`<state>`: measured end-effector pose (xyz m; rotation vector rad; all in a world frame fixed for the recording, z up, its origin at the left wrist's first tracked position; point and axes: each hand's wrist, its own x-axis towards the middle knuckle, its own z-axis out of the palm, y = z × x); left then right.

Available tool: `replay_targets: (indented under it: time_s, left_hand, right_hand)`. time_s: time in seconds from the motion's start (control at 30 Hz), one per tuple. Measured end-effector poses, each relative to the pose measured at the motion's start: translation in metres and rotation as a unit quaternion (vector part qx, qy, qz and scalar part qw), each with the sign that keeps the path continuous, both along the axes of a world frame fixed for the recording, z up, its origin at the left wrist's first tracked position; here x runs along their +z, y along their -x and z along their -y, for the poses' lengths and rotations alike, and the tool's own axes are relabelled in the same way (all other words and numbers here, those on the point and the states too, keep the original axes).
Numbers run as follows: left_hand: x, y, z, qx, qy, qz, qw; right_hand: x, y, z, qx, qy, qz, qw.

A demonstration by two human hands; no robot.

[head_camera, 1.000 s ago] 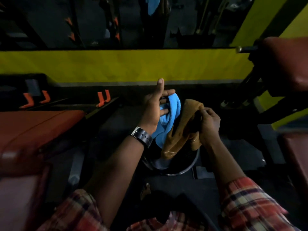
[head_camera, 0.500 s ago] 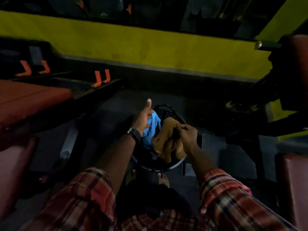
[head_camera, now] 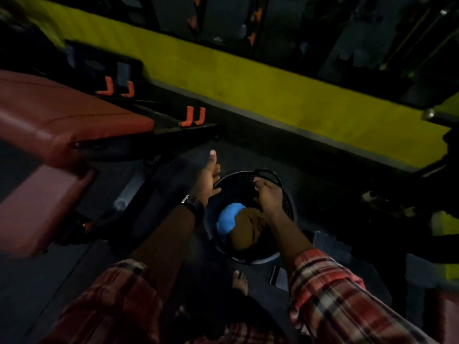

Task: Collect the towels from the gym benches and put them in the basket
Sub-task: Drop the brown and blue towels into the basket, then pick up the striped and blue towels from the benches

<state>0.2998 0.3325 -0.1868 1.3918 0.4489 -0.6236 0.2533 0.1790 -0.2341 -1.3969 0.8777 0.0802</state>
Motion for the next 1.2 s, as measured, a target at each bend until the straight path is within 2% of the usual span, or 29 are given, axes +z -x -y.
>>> replay_targets:
  time_s: [0.13,0.3,0.4,0.5,0.57,0.73,0.93,1.2]
  left_hand:
    - [0.020,0.010,-0.067,0.072,0.005,0.033,0.997]
    - [0.043,0.049,-0.189,0.168,0.012,0.080,0.982]
    - [0.061,0.086,-0.270,0.226,0.000,0.107,0.968]
    - [0.082,0.142,-0.370,0.299,-0.014,0.134,0.945]
    - [0.095,0.170,-0.421,0.339,-0.034,0.131,0.931]
    - [0.120,0.265,-0.547,0.437,-0.061,0.145,0.886]
    - [0.103,0.359,-0.674,0.572,-0.073,0.124,0.808]
    - [0.102,0.407,-0.843,0.689,-0.110,0.102,0.709]
  right_hand:
    - [0.028,-0.019,-0.061,0.082,0.002,0.043,0.996]
    - [0.063,-0.019,-0.179,0.198,0.008,0.103,0.975]
    - [0.080,-0.008,-0.265,0.282,0.014,0.139,0.949]
    - [0.096,0.029,-0.381,0.382,0.003,0.167,0.909]
    - [0.103,0.050,-0.442,0.416,0.000,0.179,0.892]
    - [0.115,0.115,-0.598,0.517,-0.048,0.187,0.834]
    - [0.109,0.184,-0.764,0.625,-0.096,0.166,0.757]
    - [0.106,0.209,-0.972,0.710,-0.175,0.108,0.673]
